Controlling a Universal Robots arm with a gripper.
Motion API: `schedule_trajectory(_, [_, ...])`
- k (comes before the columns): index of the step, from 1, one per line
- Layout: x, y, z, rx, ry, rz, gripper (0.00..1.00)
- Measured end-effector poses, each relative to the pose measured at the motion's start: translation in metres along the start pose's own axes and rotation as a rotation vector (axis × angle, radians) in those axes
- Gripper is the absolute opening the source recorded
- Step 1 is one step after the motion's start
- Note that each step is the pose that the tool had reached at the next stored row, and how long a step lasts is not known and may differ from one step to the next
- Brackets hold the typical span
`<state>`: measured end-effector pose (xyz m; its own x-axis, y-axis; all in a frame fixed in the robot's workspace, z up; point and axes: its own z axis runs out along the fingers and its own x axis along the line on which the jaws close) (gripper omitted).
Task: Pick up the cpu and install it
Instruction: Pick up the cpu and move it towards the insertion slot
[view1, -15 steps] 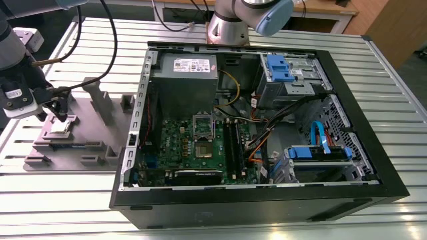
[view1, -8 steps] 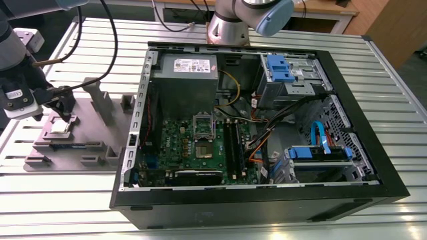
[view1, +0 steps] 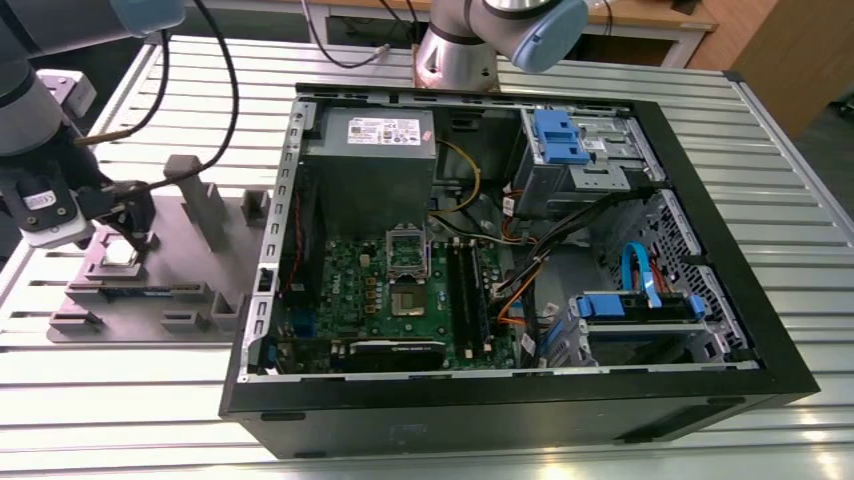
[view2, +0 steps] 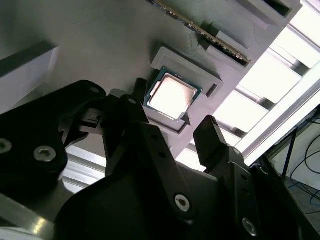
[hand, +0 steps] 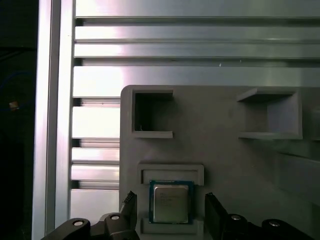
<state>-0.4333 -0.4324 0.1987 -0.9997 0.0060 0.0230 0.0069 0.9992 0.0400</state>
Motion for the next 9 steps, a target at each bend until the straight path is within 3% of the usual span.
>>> schedule_trajectory(6, [-0.0002, -0.0004, 0.0104, 0.0001, 0.0002, 0.000, 0.65])
schedule_trajectory(9, [-0.0003, -0.0005, 0.0123, 0.0002, 0.0006, 0.000, 0.65])
